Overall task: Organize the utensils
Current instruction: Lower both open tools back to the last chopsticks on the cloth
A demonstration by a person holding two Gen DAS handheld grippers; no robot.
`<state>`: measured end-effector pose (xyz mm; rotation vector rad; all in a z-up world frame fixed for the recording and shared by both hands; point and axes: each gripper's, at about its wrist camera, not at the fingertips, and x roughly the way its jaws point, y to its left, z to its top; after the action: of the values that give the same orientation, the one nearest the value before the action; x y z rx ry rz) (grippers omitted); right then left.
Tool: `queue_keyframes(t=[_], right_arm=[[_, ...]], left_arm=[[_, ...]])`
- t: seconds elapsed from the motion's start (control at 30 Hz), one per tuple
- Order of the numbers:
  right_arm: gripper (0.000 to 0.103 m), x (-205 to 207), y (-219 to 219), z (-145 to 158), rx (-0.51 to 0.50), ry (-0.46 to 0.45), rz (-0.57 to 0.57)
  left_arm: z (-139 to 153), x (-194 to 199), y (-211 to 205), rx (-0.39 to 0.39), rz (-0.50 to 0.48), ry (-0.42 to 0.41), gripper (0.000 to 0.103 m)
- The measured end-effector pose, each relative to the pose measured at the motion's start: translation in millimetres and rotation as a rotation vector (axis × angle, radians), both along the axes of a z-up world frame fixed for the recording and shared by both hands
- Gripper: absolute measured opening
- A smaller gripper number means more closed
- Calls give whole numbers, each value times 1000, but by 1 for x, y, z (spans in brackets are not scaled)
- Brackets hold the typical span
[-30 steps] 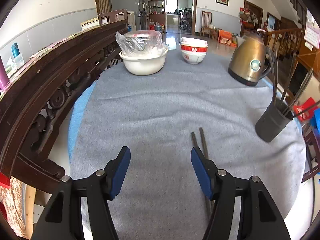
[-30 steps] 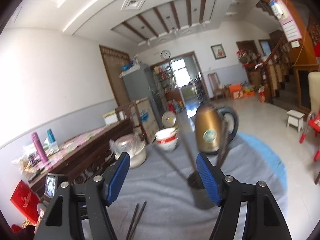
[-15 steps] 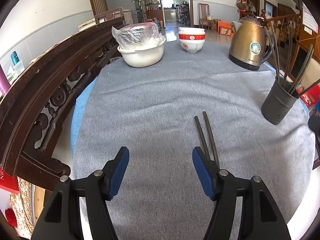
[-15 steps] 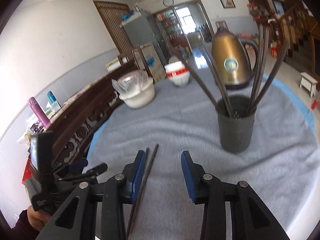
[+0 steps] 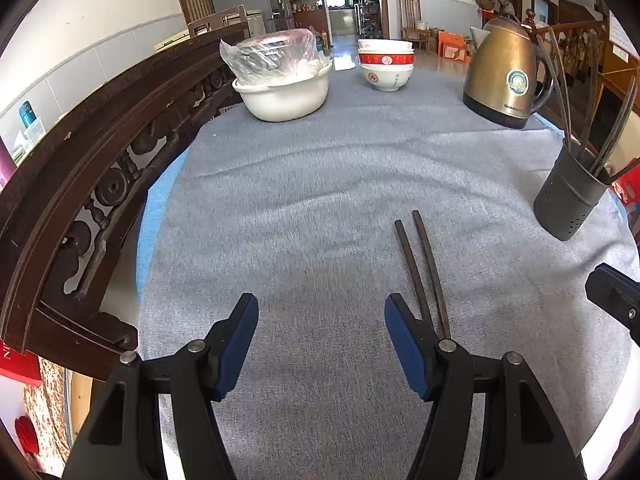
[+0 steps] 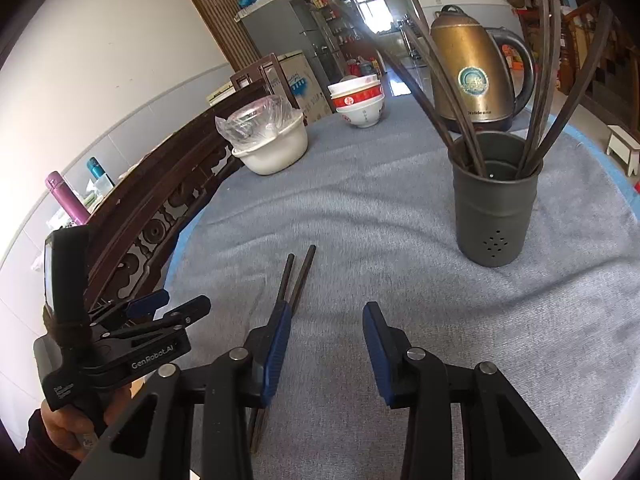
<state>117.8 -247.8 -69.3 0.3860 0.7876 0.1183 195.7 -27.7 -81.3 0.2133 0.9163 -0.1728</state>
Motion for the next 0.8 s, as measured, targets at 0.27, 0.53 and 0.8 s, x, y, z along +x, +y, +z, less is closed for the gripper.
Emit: queue_keyframes(t=[0.27, 0.53, 0.8], right_arm=[[41, 6, 7, -6, -6, 26, 11], [44, 11, 15, -11, -3, 51, 28], [47, 14, 22, -13, -12, 62, 36]], left_arm=[[-6, 5, 3, -2, 7, 18, 67], [-11, 8, 9, 0, 19, 28, 67], [-15, 10, 14, 2, 25, 37, 67]])
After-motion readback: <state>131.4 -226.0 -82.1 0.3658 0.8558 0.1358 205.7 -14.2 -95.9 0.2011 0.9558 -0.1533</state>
